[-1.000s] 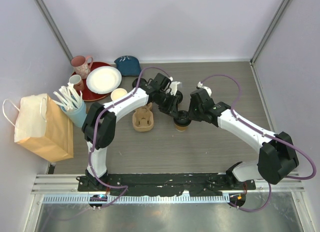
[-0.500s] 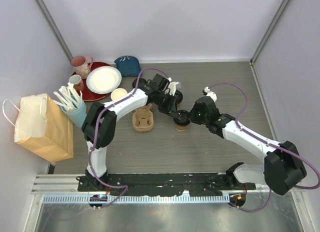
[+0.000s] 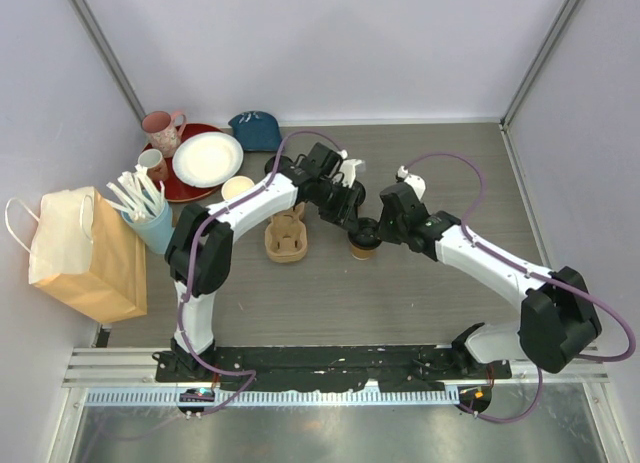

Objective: Pack the takeout coffee

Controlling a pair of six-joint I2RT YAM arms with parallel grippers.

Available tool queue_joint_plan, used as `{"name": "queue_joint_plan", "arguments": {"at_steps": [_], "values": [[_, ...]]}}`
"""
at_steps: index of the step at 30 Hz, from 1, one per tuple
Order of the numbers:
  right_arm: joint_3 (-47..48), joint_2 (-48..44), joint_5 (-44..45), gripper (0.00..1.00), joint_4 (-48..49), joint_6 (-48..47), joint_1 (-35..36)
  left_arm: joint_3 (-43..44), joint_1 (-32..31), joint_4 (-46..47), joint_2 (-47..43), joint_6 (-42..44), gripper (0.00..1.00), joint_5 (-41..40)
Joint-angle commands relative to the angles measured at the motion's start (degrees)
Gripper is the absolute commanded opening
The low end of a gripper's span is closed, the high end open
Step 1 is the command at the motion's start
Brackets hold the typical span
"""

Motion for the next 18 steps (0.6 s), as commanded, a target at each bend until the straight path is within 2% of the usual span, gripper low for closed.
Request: {"name": "queue_joint_plan", "arguments": {"at_steps": [1,8,18], "values": [[1.9,2.6,4.7,0.13,-11.3,-2.6,0.7,3.6,-1.7,-3.1,0.4,2.3,0.41,1.1],[4.8,4.2,4.2,0.12,-11.6,-4.1,1.1,5.8,-0.4,-4.6,0.5,3.0,0.44,1.5],[10.1,4.9,6.9,0.01,-13.7,-6.2,1.8,9.9,1.3,-7.3,0.1,4.7,0.52,2.3]]}}
